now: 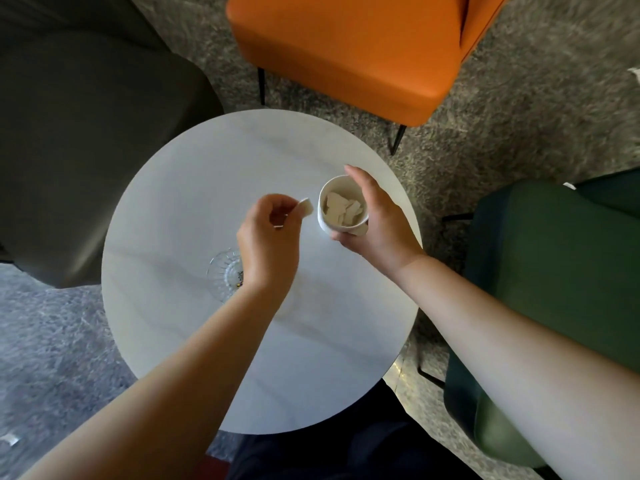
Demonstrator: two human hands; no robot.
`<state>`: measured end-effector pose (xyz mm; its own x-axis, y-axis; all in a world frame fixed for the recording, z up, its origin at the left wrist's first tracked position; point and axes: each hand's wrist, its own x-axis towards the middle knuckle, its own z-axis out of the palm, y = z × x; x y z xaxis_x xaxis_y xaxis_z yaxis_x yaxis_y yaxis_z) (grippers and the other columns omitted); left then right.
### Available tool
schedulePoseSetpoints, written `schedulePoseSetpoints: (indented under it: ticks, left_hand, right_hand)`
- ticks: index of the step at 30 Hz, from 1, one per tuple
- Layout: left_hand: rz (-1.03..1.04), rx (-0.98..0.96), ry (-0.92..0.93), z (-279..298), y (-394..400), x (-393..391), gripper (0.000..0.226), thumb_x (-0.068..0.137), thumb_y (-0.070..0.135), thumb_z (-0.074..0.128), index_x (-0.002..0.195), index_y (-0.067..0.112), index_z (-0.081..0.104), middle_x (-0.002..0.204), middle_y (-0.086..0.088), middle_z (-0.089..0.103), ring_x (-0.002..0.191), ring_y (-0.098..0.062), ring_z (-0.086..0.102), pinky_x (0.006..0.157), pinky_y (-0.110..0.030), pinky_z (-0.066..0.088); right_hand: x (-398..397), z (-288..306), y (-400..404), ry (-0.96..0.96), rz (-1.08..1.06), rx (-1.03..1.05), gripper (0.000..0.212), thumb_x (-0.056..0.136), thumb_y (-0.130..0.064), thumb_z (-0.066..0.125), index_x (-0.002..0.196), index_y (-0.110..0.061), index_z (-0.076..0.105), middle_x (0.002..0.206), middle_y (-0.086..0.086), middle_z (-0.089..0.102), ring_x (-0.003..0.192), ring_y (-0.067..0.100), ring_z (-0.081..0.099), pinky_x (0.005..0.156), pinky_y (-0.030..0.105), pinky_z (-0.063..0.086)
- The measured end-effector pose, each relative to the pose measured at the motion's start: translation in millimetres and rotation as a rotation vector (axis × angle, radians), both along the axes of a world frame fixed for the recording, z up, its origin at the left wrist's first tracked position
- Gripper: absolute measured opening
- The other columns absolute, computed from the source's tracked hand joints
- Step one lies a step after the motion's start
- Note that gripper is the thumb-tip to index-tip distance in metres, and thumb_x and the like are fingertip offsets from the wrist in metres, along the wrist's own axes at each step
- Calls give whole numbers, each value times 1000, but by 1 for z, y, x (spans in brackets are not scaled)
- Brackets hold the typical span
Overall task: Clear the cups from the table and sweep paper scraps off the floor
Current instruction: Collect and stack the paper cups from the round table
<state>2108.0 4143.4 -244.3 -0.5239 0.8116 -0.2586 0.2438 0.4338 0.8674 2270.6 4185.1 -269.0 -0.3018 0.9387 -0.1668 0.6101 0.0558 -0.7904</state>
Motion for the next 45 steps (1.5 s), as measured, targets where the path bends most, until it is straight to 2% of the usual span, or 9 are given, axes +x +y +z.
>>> schedulePoseSetpoints:
  ticks: [11,13,17,24,30,33,37,40,45]
  left_hand:
    - [-194,136,96,17,15,7,11,93,17,63,99,25,69,98,11,57,75,0,56,69,-9,43]
    - [-182,73,118,5,11,-2,19,95,14,57,108,25,66,104,10,57,76,-4,57,72,-16,47]
    - [-385,-137,146,-23,5,-14,45,87,11,69,128,25,56,123,6,52,87,-6,58,69,0,38]
    - [-720,-342,-36,-48,17,-17,78,85,7,71,148,31,32,142,3,49,105,-15,63,87,-26,48]
    - [-764,-349,-145,-52,19,-17,69,89,-11,49,146,26,35,131,0,59,105,-17,66,92,-31,51]
    - [-795,-354,-105,-52,16,-22,69,89,-11,48,147,25,34,135,-1,56,108,-18,63,90,-28,50]
    - [-754,-358,3,-49,12,-34,69,90,-3,55,148,29,35,138,-1,53,104,-16,60,86,-21,45]
    - [-762,-381,138,-42,0,-51,68,91,8,62,149,28,34,139,-3,53,111,-19,57,94,-25,43]
    - [-885,-437,446,-30,-33,-79,62,91,17,56,148,32,36,141,-1,50,132,-24,39,106,-38,37]
  right_hand:
    - [-3,-5,-1,23,-74,-1,98,69,-30,81,145,-36,20,142,-10,44,122,1,42,83,-9,25]
    - [0,-7,-2,48,-63,-7,99,71,-26,82,147,-34,20,144,-7,42,123,2,39,85,-9,23]
    - [2,-5,-3,64,-61,-15,102,67,-22,86,148,-27,25,145,-2,42,124,0,37,89,-9,22]
    - [6,-1,-6,94,-52,-48,92,66,-19,86,141,-26,34,138,-8,47,118,1,45,94,9,38]
    - [3,-16,-11,141,-146,-209,80,63,-13,85,108,-59,37,105,-34,53,95,-24,49,73,0,40]
    - [-2,-21,-16,147,-181,-259,78,62,-14,85,103,-62,40,101,-35,56,97,-19,52,76,13,50]
    - [-4,-20,-24,135,-183,-263,79,62,-15,86,104,-63,40,103,-40,55,100,-16,52,77,13,50]
    - [-4,-9,-32,133,-191,-269,78,61,-18,86,111,-56,40,112,-25,57,106,-2,56,91,32,51]
    - [-4,14,-54,130,-158,-271,80,56,-24,83,123,-36,42,120,-9,57,111,12,58,94,45,50]
